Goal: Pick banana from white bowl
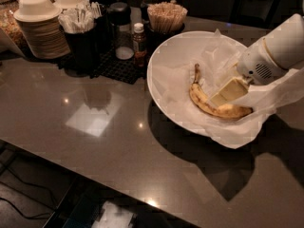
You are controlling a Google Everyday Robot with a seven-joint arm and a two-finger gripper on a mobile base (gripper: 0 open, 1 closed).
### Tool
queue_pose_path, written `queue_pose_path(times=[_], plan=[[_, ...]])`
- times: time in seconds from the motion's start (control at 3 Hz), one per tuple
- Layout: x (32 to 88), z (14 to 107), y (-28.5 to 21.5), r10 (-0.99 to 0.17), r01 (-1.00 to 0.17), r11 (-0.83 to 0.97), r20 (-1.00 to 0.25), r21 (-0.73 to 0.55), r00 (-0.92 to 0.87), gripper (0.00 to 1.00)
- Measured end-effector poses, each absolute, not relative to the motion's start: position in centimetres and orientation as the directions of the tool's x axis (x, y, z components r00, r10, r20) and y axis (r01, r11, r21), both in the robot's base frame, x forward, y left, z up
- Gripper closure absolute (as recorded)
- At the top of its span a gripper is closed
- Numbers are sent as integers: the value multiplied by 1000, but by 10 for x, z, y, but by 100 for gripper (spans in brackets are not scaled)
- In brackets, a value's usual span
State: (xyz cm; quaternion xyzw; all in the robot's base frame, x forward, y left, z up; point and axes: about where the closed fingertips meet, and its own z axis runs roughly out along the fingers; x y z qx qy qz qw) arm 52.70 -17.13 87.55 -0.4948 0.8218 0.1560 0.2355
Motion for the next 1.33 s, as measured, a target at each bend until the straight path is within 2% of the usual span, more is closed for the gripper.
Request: queue_pose_path(times=[0.67,1.0,1.33], plan=[[517,836,-178,-771,-864,496,-413,87,-485,29],[512,827,-176,-773,-858,503,-388,109,-502,34],[509,826,-173,-771,-855,506,-385,114,-507,44]])
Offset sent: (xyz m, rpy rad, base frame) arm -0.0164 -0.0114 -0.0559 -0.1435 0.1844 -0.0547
